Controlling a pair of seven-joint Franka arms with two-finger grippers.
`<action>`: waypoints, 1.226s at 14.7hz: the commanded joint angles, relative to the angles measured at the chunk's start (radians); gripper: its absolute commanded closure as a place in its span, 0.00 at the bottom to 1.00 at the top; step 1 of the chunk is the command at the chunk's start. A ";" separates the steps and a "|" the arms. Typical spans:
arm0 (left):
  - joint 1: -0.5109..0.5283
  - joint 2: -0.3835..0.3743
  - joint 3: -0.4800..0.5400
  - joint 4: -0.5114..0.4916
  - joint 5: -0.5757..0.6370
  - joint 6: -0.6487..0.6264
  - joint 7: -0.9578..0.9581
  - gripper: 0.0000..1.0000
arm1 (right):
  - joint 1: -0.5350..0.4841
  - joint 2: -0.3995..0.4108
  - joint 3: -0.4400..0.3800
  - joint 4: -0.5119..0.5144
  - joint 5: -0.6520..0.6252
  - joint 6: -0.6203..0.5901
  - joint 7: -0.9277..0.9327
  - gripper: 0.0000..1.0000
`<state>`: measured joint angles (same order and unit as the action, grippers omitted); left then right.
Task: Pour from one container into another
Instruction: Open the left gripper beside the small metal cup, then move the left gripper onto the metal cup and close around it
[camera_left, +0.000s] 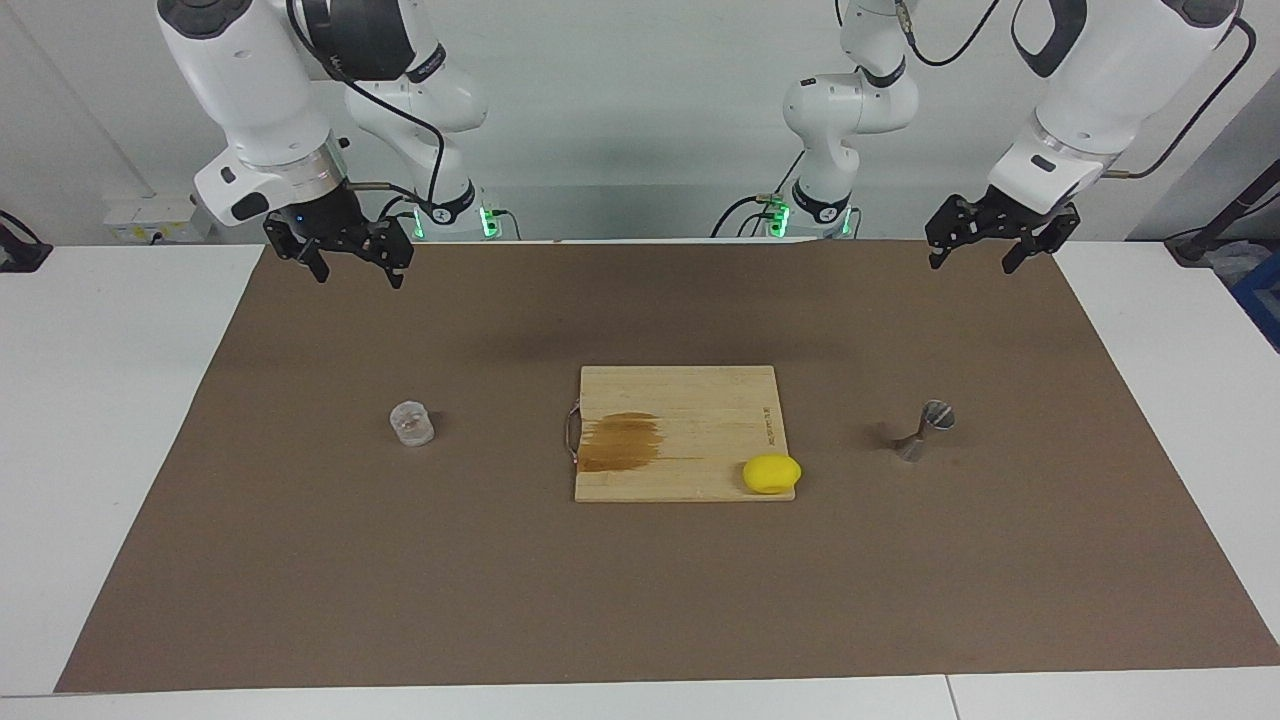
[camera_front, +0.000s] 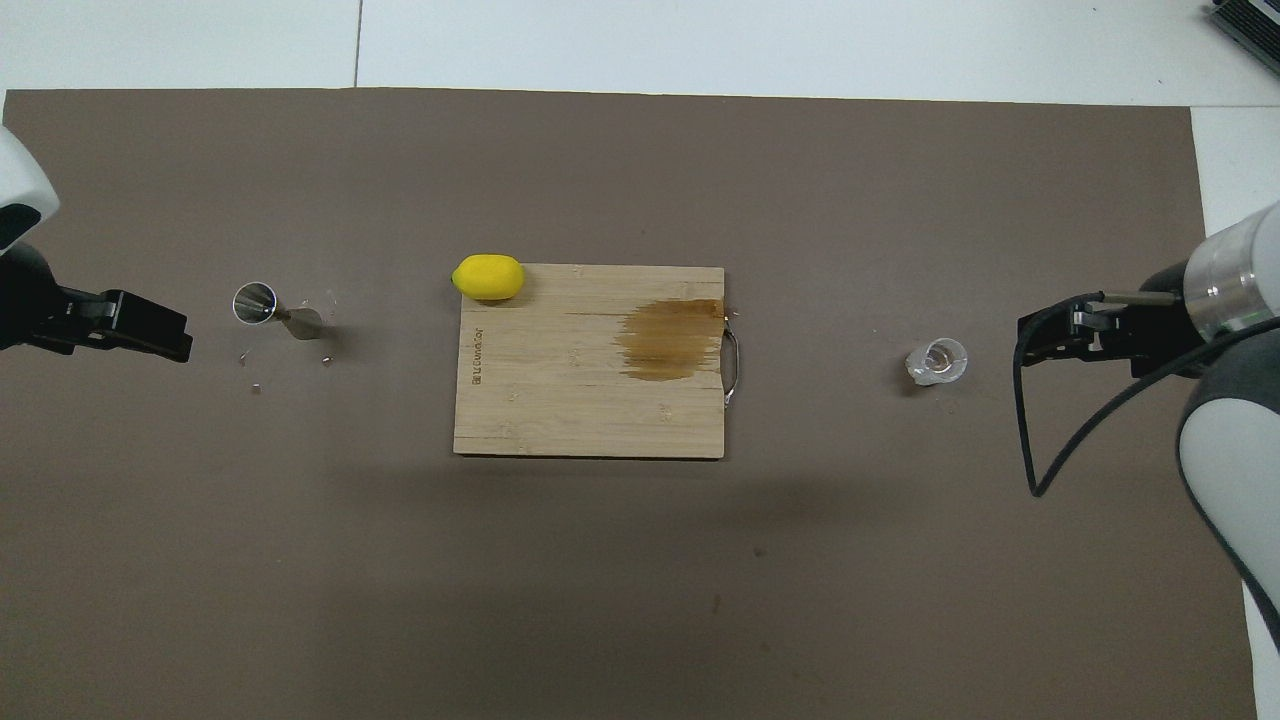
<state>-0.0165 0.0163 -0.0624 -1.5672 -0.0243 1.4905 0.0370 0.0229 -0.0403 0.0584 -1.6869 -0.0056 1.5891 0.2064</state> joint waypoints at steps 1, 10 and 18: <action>0.035 0.072 0.012 0.022 -0.031 -0.012 -0.028 0.00 | -0.012 -0.023 0.003 -0.025 0.019 0.012 -0.019 0.00; 0.168 0.166 0.015 -0.036 -0.196 0.103 -0.582 0.00 | -0.012 -0.023 0.003 -0.027 0.019 0.012 -0.019 0.00; 0.269 0.168 0.015 -0.224 -0.508 0.246 -1.014 0.00 | -0.012 -0.023 0.003 -0.027 0.019 0.012 -0.019 0.00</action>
<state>0.2210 0.1993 -0.0416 -1.7224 -0.4718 1.7021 -0.9480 0.0229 -0.0404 0.0584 -1.6869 -0.0056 1.5891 0.2064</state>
